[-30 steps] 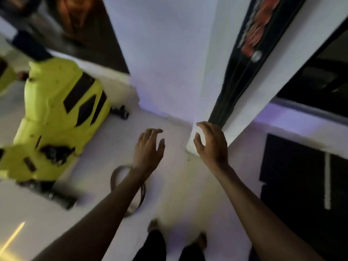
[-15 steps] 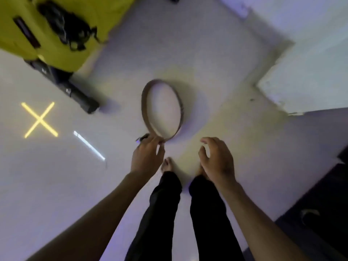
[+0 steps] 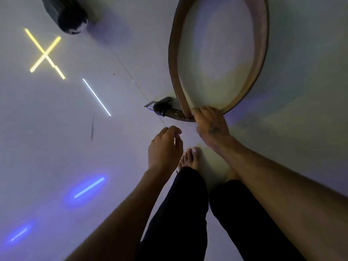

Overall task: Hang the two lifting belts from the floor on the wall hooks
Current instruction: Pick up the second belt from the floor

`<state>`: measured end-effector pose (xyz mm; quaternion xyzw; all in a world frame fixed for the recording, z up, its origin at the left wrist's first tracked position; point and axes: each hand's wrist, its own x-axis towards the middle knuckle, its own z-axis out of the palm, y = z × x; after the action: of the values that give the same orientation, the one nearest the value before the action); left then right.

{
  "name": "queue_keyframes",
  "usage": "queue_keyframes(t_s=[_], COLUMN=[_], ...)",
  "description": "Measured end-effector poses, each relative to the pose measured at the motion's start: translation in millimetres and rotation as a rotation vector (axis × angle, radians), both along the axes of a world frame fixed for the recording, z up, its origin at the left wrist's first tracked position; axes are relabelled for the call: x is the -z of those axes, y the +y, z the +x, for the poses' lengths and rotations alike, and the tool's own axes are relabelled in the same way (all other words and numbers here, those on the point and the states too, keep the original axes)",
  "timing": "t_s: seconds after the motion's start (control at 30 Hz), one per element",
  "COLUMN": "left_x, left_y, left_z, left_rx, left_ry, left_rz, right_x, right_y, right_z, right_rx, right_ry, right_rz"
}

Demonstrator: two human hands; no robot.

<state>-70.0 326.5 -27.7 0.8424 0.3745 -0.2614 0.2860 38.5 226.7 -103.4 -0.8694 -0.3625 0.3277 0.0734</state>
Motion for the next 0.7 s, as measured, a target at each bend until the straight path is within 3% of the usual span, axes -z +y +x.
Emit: queue_keyframes(t_s=[0.1,0.2,0.3,0.47,0.7], left_x=[0.8,-36.7,-104.1,-234.2,-425.0], left_y=[-2.4,-9.9,-23.9,-37.5,-58.4], left_z=[-8.5,-7.6,-1.3,39.9,151.3], left_rx=[-0.083,-0.253,-0.371,-0.453,-0.529], left_ry=[-0.005,-0.020,-0.024,-0.076,-0.530], left_rz=[-0.035,-0.143,-0.212,-0.308,-0.501], right_x=[-1.3,-52.9,-134.9,-298.5,-488.8], right_y=[-9.3,-11.8,-29.5,-77.8,-127.0], right_z=[5.1,15.2,26.5,66.9,119.2], right_rx=[0.041,0.023,0.102,0.433,0.582], right_ry=[-0.036,0.056,0.125,0.287,0.463], right_rz=[0.071,0.020,0.035,0.215,0.381])
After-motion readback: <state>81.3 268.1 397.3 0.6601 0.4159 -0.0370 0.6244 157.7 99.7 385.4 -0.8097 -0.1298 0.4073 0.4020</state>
